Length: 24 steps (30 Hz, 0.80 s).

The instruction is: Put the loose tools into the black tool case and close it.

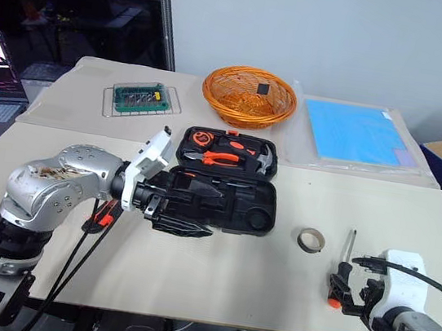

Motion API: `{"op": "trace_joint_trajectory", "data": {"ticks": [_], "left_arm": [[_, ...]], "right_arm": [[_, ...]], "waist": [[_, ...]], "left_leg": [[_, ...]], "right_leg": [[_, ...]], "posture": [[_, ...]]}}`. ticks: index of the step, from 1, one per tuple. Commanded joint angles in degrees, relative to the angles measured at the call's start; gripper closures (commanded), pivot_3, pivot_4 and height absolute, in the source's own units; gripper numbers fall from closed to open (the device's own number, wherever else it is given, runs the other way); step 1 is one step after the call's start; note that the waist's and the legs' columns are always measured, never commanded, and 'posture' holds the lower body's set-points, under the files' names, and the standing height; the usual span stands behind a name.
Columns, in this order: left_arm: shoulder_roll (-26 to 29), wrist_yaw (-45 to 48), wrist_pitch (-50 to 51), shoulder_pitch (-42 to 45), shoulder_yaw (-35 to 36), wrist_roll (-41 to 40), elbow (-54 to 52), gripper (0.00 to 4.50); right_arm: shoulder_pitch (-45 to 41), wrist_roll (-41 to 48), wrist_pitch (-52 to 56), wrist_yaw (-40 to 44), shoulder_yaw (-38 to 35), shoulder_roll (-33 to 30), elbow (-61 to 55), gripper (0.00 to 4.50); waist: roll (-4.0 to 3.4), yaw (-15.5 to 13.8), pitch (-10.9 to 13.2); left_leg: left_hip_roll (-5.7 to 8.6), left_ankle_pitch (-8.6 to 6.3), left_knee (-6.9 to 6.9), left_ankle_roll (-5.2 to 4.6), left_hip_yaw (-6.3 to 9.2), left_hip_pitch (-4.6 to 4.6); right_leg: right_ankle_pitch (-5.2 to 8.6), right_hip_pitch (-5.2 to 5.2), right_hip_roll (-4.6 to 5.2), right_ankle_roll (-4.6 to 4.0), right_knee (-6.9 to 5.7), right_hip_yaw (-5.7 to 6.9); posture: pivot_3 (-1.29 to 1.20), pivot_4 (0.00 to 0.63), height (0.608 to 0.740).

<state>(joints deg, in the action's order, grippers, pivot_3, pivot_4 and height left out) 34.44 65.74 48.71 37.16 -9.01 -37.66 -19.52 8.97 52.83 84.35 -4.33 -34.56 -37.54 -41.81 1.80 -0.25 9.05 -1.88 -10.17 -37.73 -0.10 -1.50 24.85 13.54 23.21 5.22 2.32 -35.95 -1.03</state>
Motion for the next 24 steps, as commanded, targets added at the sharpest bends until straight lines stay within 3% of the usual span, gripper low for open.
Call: {"op": "trace_joint_trajectory", "data": {"ticks": [1,2,4,6,10,12,14,18,21,24], "left_arm": [[0.2,-1.21,-1.07,-0.01,0.61,-0.39,-2.26,0.0],[0.07,-1.85,-1.01,-0.48,0.86,-0.46,-2.45,0.0],[-0.11,-3.13,-1.11,-1.47,1.1,-0.38,-3.11,0.0],[-0.29,-4.62,-1.27,-2.65,1.47,-0.42,-4.22,0.0],[-2.69,-11.3,-5.65,-6.77,5.26,1.43,-5.44,0.0],[-4.86,-12.12,-10.44,-10.54,8.53,0.68,-5.36,0.0],[-2.24,-11.05,-9.12,-13.17,9.11,0.65,-5.87,0.0],[0.4,-11.85,-5.85,-21.17,18.92,-7.36,-8.14,0.0],[3.29,-11.26,-6.6,-27.32,25.21,-8.52,-10.59,0.0],[6.46,-9.73,-7.2,-32.72,29.37,-9.03,-11.5,0.0]], "right_arm": [[0.42,-3.05,1.34,2.12,1.26,-3.16,1.53,1.64],[0.58,-3.47,1.42,2.75,1.12,-3.6,1.8,2.28],[0.99,-4.07,1.34,4.19,0.62,-4.57,2.0,2.69],[1.45,-5.15,0.46,5.65,-0.97,-5.56,1.83,3.49],[0.83,-6.57,-7.91,13.28,-5.21,-10.39,-1.29,3.63],[-2.82,-6.0,-13.77,18.81,-3.6,-13.05,-2.2,3.63],[-6.4,-6.19,-17.24,22.36,-0.77,-15.09,-1.41,3.63],[-24.37,-15.43,-32.29,38.09,22.68,-22.47,7.3,3.63],[-39.48,-29.25,-45.63,50.09,42.39,-20.03,19.11,3.63],[-47.61,-39.1,-56.27,58.08,53.69,-17.09,30.7,3.63]], "waist": [[-0.02,-0.14,0.01],[-0.02,-0.19,0.01],[-0.02,-0.29,0.01],[-0.01,-0.32,0.01],[-0.11,-0.39,0.05],[-0.13,0.09,0.05],[-0.13,1.07,0.07],[-0.18,1.66,0.33],[-0.18,2.23,0.61],[0.02,2.21,0.74]], "left_leg": [[0.0,-0.01,0.0,-0.02,0.02,0.03],[0.04,-0.02,0.0,-0.03,0.04,0.12],[0.05,-0.03,0.0,-0.06,0.05,0.15],[0.07,-0.05,0.0,-0.09,0.05,0.21],[0.1,-0.05,-0.01,-0.09,0.05,0.25],[0.07,-0.05,-0.02,-0.09,0.04,0.23],[-0.01,-0.05,-0.01,-0.09,0.0,0.13],[-0.16,-0.06,0.03,-0.08,-0.03,-0.07],[-0.12,-0.08,0.1,-0.04,-0.16,-0.16],[-0.06,-0.08,0.15,-0.04,-0.16,-0.07]], "right_leg": [[0.01,0.01,-0.01,0.01,0.0,0.0],[0.03,0.05,0.0,0.04,0.01,0.0],[0.03,0.04,0.0,0.06,0.07,0.0],[0.02,0.05,0.01,0.09,0.11,-0.01],[0.02,0.08,0.03,0.14,0.12,-0.03],[0.01,0.08,0.0,0.16,0.12,-0.05],[-0.01,0.06,-0.04,0.14,0.12,-0.07],[-0.02,0.02,-0.16,0.01,0.06,-0.08],[-0.02,0.07,0.0,0.0,0.13,-0.05],[-0.02,0.22,0.05,0.01,0.13,-0.06]], "posture": [[0.0,0.15,0.74],[0.0,0.15,0.74],[0.0,0.15,0.74],[0.0,0.15,0.74],[0.0,0.15,0.74],[0.0,0.15,0.74],[0.0,0.15,0.74],[0.0,0.15,0.74],[0.0,0.15,0.74],[0.0,0.15,0.74]]}}
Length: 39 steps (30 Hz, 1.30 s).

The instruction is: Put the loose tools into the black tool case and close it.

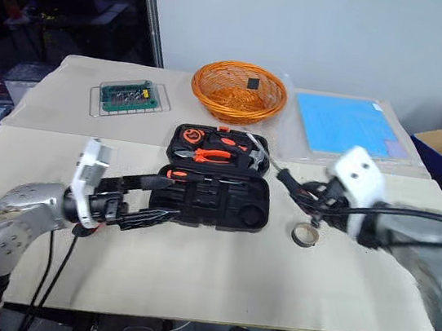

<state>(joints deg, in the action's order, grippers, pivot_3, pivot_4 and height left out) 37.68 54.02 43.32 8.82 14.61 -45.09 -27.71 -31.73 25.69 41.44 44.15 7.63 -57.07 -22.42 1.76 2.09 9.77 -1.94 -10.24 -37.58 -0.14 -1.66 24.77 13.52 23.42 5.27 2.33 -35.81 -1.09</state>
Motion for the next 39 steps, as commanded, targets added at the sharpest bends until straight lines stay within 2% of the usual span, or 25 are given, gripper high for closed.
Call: {"op": "trace_joint_trajectory", "data": {"ticks": [1,6,12,16,22,24,26,27,29,30,33,36,39], "left_arm": [[4.26,2.57,-2.28,-6.37,6.78,-1.16,-3.45,0.0],[5.82,2.42,-4.16,-10.6,8.89,-0.98,-4.21,0.0],[5.31,-0.72,-4.02,-9.99,7.53,-1.63,-5.94,0.0],[5.22,-2.15,-4.0,-9.44,6.74,-2.07,-6.48,0.0],[5.55,-3.27,-4.3,-7.08,5.02,-1.83,-5.5,0.0],[5.61,-3.48,-4.35,-6.56,4.62,-1.85,-5.25,0.0],[5.77,-3.48,-4.45,-5.98,4.27,-1.81,-4.87,0.0],[5.82,-3.49,-4.49,-5.81,4.15,-1.8,-4.78,0.0],[5.9,-3.43,-4.55,-5.59,4.0,-1.76,-4.59,0.0],[5.93,-3.36,-4.58,-5.4,3.93,-1.74,-4.33,0.0],[5.93,-3.22,-4.83,-5.11,3.62,-1.46,-3.79,0.0],[5.62,-3.15,-5.28,-4.83,3.02,-1.01,-2.89,0.0],[5.3,-3.13,-5.71,-4.6,2.41,-0.68,-2.32,0.0]], "right_arm": [[-9.06,-14.57,-16.21,11.53,14.11,3.74,15.26,3.63],[-17.86,-24.53,-25.81,16.51,21.45,10.55,32.52,3.63],[-22.19,-31.27,-32.45,18.56,23.4,16.25,45.55,3.63],[-22.66,-32.15,-35.67,22.55,23.29,18.42,48.73,3.63],[-23.24,-32.44,-34.47,24.06,21.48,22.38,52.2,3.63],[-23.45,-32.96,-35.4,22.73,20.25,23.86,54.45,2.62],[-23.59,-32.89,-36.4,22.08,18.98,24.93,56.39,2.04],[-23.59,-32.78,-36.67,21.95,18.26,25.32,56.95,2.04],[-23.29,-32.73,-38.43,21.71,16.8,25.32,56.32,1.36],[-23.34,-32.36,-38.73,20.97,15.58,25.41,55.46,1.23],[-22.68,-30.29,-38.32,23.34,13.18,24.27,51.03,1.23],[-21.21,-25.14,-30.25,25.8,9.07,23.37,42.63,1.23],[-19.94,-23.84,-25.51,25.25,7.64,23.24,39.29,1.23]], "waist": [[0.07,-0.39,0.02],[0.08,-1.6,0.04],[0.16,-1.36,0.0],[0.22,-1.08,-0.05],[0.23,-0.99,-0.05],[0.27,-0.7,-0.08],[0.26,-0.46,-0.07],[0.26,-0.4,-0.08],[0.26,-0.15,-0.07],[0.26,-0.03,-0.07],[0.25,0.08,-0.06],[0.22,0.05,-0.04],[0.22,-0.1,-0.04]], "left_leg": [[0.03,0.0,0.1,0.0,0.01,0.13],[0.12,0.03,0.26,0.02,-0.05,0.77],[0.03,0.07,0.26,0.08,-0.07,0.51],[-0.03,0.14,0.25,0.14,-0.09,0.25],[-0.08,0.16,0.33,0.16,-0.1,-0.33],[-0.09,0.15,0.42,0.16,-0.13,-0.62],[-0.11,0.15,0.49,0.16,-0.13,-0.67],[-0.1,0.15,0.54,0.16,-0.14,-0.68],[-0.13,0.15,0.59,0.16,-0.13,-0.7],[-0.12,0.15,0.63,0.16,-0.13,-0.69],[-0.11,0.15,0.7,0.16,-0.13,-0.64],[-0.08,0.15,0.73,0.17,-0.1,-0.45],[-0.07,0.15,0.73,0.17,-0.09,-0.22]], "right_leg": [[-0.01,0.15,-0.01,-0.02,0.0,-0.02],[-0.42,0.88,-0.01,0.01,-0.17,-0.09],[-0.46,0.67,-0.06,-0.07,-0.19,-0.03],[-0.57,0.54,-0.1,-0.22,-0.28,-0.02],[-0.4,0.04,-0.14,-0.52,-0.34,-0.02],[-0.34,-0.23,-0.14,-0.57,-0.29,-0.03],[-0.3,-0.24,-0.15,-0.57,-0.29,-0.03],[-0.33,-0.22,-0.14,-0.57,-0.31,-0.04],[-0.36,-0.24,-0.18,-0.54,-0.31,-0.03],[-0.39,-0.21,-0.18,-0.48,-0.31,-0.04],[-0.38,-0.16,-0.18,-0.37,-0.3,-0.04],[-0.34,-0.01,-0.16,-0.32,-0.31,-0.04],[-0.35,0.24,-0.16,-0.32,-0.36,-0.05]], "posture": [[0.0,0.15,0.74],[0.0,0.15,0.74],[0.0,0.15,0.74],[0.0,0.15,0.74],[0.0,0.15,0.74],[0.0,0.15,0.74],[0.0,0.15,0.74],[0.0,0.15,0.74],[0.0,0.15,0.74],[0.0,0.15,0.74],[0.0,0.15,0.74],[0.0,0.15,0.74],[0.0,0.15,0.74]]}}
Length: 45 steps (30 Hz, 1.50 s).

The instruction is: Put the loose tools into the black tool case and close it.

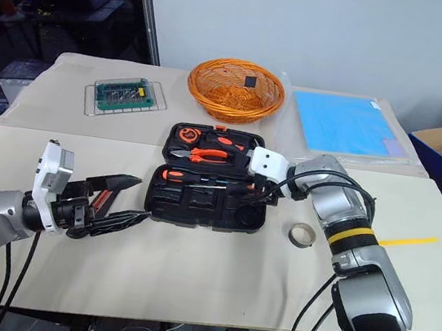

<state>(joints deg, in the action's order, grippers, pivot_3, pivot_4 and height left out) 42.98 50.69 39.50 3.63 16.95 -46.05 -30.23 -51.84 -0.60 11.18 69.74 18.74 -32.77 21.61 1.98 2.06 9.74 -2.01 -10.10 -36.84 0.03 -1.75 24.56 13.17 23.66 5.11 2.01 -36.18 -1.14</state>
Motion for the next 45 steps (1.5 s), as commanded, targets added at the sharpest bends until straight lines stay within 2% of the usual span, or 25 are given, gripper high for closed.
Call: {"op": "trace_joint_trajectory", "data": {"ticks": [1,4,12,17,20,22,25,26,30,35,39,41,43,45], "left_arm": [[-0.04,0.22,-2.04,0.59,-0.11,0.38,0.3,0.0],[-0.2,0.82,-2.93,0.38,-0.67,0.89,1.12,0.0],[-0.2,1.92,-4.23,-0.29,-1.04,1.32,2.0,0.0],[-0.45,1.8,-4.64,-1.38,-0.69,1.12,1.83,0.0],[-0.68,1.5,-5.1,-2.17,-0.45,1.24,1.6,0.0],[-0.88,1.2,-5.29,-2.48,-0.31,1.25,1.47,0.0],[-1.42,-0.03,-6.01,-2.67,-0.31,1.71,1.32,0.0],[-1.51,-0.27,-6.25,-2.71,-0.33,1.9,1.3,0.0],[-1.79,-0.74,-6.66,-2.3,-0.81,2.48,1.54,0.0],[-1.29,0.31,-6.96,-1.39,-1.68,3.49,2.04,0.0],[-0.26,1.91,-8.49,-1.62,-0.62,4.69,3.93,0.0],[-0.79,-0.02,-8.57,-2.15,0.57,5.06,4.19,0.0],[-2.52,-5.0,-9.47,-3.12,1.83,7.7,4.59,0.0],[-4.27,-10.73,-9.73,-3.48,3.93,10.51,6.48,0.0]], "right_arm": [[0.49,2.39,5.54,-0.75,-3.59,-1.09,-5.3,1.23],[1.64,0.46,5.63,-2.53,-2.93,-1.37,-5.71,1.93],[1.94,-3.66,5.01,-4.21,-0.9,-1.76,-4.07,1.93],[2.58,1.66,9.98,-8.54,-6.09,3.25,-4.6,1.93],[4.29,5.36,13.96,-14.19,-11.17,7.31,-6.88,2.62],[6.21,6.25,14.77,-17.71,-13.18,9.0,-9.47,3.33],[13.0,6.35,16.16,-24.23,-14.63,12.02,-17.69,4.33],[15.6,5.3,15.79,-26.98,-14.35,13.13,-20.12,4.43],[22.04,-1.06,11.83,-33.94,-9.04,14.76,-21.6,4.43],[22.93,-9.87,5.48,-33.08,0.68,11.09,-13.67,4.43],[21.56,-12.28,0.98,-31.58,3.47,9.37,-10.87,4.43],[21.76,-8.37,1.4,-32.49,-0.35,10.78,-14.07,4.43],[22.28,0.18,0.05,-32.59,-7.27,13.36,-20.31,4.43],[22.63,6.9,3.84,-31.76,-12.4,14.58,-27.28,4.43]], "waist": [[0.0,-0.11,0.0],[0.0,-0.38,0.0],[0.0,-0.81,0.0],[0.0,-0.75,0.0],[0.0,-0.87,0.0],[0.0,-1.18,0.0],[0.01,-1.63,-0.01],[0.01,-1.62,-0.01],[0.0,-1.33,-0.01],[0.02,-0.75,-0.04],[0.05,-0.62,-0.07],[0.06,-0.64,-0.08],[0.06,-0.7,-0.07],[0.01,-0.76,-0.03]], "left_leg": [[0.0,0.0,0.0,0.0,0.0,0.03],[0.01,0.0,0.0,0.0,-0.01,0.03],[0.01,0.01,0.0,0.0,-0.09,0.31],[0.01,0.01,0.0,0.0,-0.09,0.37],[-0.02,0.01,-0.01,0.0,-0.07,0.37],[-0.01,0.01,-0.01,0.0,-0.06,0.37],[0.04,0.01,-0.01,0.01,-0.01,0.44],[0.04,0.01,-0.01,0.01,-0.01,0.45],[0.05,0.04,-0.02,0.05,-0.01,0.49],[0.0,0.11,-0.02,0.14,-0.06,0.19],[-0.08,0.09,-0.01,0.15,-0.05,-0.45],[-0.09,0.08,0.01,0.15,-0.06,-0.69],[-0.11,0.08,0.01,0.15,-0.06,-0.71],[-0.12,0.08,0.02,0.15,-0.07,-0.64]], "right_leg": [[0.0,0.04,0.0,0.0,-0.01,0.0],[0.0,0.04,0.0,-0.01,0.0,0.01],[0.0,0.44,0.0,-0.02,-0.06,-0.04],[-0.01,0.47,0.0,-0.01,-0.06,-0.04],[-0.01,0.48,-0.04,-0.03,-0.1,-0.04],[-0.01,0.46,-0.04,-0.03,-0.11,-0.04],[-0.01,0.45,0.01,0.0,-0.08,-0.01],[-0.01,0.46,0.01,0.01,-0.08,-0.01],[-0.02,0.5,0.01,0.02,-0.11,-0.02],[-0.04,0.32,-0.02,-0.01,-0.11,-0.02],[0.17,-0.37,-0.06,-0.04,-0.02,0.05],[0.45,-0.54,-0.03,-0.06,0.0,0.05],[0.45,-0.57,-0.01,-0.07,0.01,0.04],[0.38,-0.51,0.01,-0.02,-0.03,0.0]], "posture": [[0.0,0.15,0.74],[0.0,0.15,0.74],[0.0,0.15,0.74],[0.0,0.15,0.74],[0.0,0.15,0.74],[0.0,0.15,0.74],[0.0,0.15,0.74],[0.0,0.15,0.74],[0.0,0.15,0.74],[0.0,0.15,0.74],[0.0,0.15,0.74],[0.0,0.15,0.74],[0.0,0.15,0.74],[0.0,0.15,0.74]]}}
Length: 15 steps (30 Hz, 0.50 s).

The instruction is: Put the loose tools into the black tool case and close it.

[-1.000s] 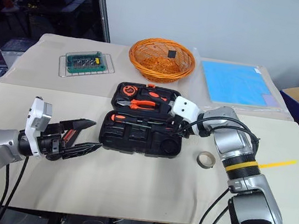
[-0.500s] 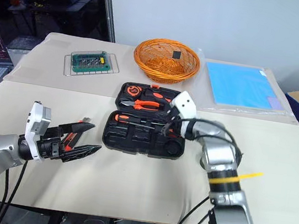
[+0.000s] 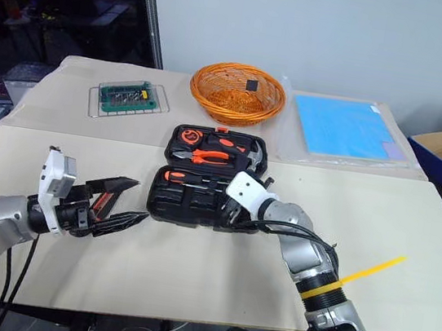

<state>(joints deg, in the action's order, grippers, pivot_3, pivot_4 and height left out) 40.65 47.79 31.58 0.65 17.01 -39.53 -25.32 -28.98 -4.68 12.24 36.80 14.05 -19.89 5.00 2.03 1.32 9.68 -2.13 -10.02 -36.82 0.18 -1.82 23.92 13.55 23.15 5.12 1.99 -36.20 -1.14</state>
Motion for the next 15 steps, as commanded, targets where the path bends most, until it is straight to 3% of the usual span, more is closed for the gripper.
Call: {"op": "trace_joint_trajectory", "data": {"ticks": [1,2,4,6,11,15], "left_arm": [[-2.7,-11.23,-0.65,-0.63,5.06,4.96,1.97,0.0],[-3.04,-13.32,0.03,-0.58,5.93,5.61,2.64,0.0],[-1.51,-18.5,4.58,-0.72,6.81,8.45,3.47,0.0],[-1.22,-23.5,11.87,-1.13,9.77,7.35,2.5,0.0],[1.11,-29.96,19.13,-1.58,12.5,11.76,3.91,0.0],[2.2,-31.88,26.04,-1.91,13.47,12.13,6.07,0.0]], "right_arm": [[0.57,15.63,5.39,3.28,-10.2,0.61,-15.47,4.43],[0.98,18.76,7.31,4.58,-11.62,-0.02,-18.78,4.43],[2.4,23.04,10.91,6.53,-13.08,-2.15,-24.02,3.89],[7.89,30.68,16.3,11.78,-17.1,-8.59,-31.73,3.43],[13.97,40.51,21.31,16.31,-21.44,-17.14,-40.1,1.61],[15.76,41.12,19.64,18.31,-21.31,-20.36,-41.25,0.23]], "waist": [[-0.04,-0.05,0.03],[-0.04,-0.22,0.03],[-0.04,-0.55,0.03],[-0.02,-0.9,0.03],[0.03,-1.23,0.04],[0.04,-0.58,0.04]], "left_leg": [[0.0,0.0,0.0,0.0,0.01,0.14],[0.0,0.01,0.0,-0.01,0.02,0.25],[0.02,0.0,0.0,-0.01,0.08,0.4],[0.07,-0.05,0.01,-0.04,0.11,0.39],[0.14,-0.18,0.06,-0.01,0.13,0.47],[0.02,-0.21,0.05,0.06,0.12,0.27]], "right_leg": [[-0.26,0.11,0.0,0.11,-0.03,0.0],[-0.38,0.22,-0.03,-0.04,-0.03,0.0],[-0.39,0.34,-0.03,-0.03,-0.02,0.03],[-0.34,0.27,-0.02,0.02,0.02,0.07],[-0.23,0.23,0.17,0.08,0.22,0.2],[0.09,0.22,0.07,-0.03,0.15,0.2]], "posture": [[0.0,0.15,0.74],[0.0,0.15,0.74],[0.0,0.15,0.74],[0.0,0.15,0.74],[0.0,0.15,0.74],[0.0,0.15,0.74]]}}
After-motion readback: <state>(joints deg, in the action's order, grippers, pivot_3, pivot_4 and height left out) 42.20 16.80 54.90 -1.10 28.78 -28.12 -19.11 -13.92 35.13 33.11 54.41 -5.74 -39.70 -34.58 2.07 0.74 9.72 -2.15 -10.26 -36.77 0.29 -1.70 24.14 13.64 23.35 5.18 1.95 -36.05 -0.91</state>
